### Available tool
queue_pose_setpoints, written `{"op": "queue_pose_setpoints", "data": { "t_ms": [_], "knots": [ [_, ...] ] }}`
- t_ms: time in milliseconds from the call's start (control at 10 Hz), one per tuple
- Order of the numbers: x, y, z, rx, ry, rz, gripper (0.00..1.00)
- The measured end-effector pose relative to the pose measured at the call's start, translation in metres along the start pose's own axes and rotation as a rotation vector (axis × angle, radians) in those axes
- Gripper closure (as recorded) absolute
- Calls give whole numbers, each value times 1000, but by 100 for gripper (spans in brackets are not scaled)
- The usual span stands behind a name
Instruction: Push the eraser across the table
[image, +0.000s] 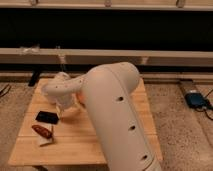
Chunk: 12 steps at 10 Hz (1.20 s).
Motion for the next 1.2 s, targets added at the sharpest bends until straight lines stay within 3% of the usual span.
{"op": "queue_pose_setpoints", "data": {
  "t_ms": [900, 1200],
  "knots": [
    [-28, 36, 2, -33, -22, -77, 21],
    [-26, 23, -8, -56, -34, -60, 21]
  ]
}}
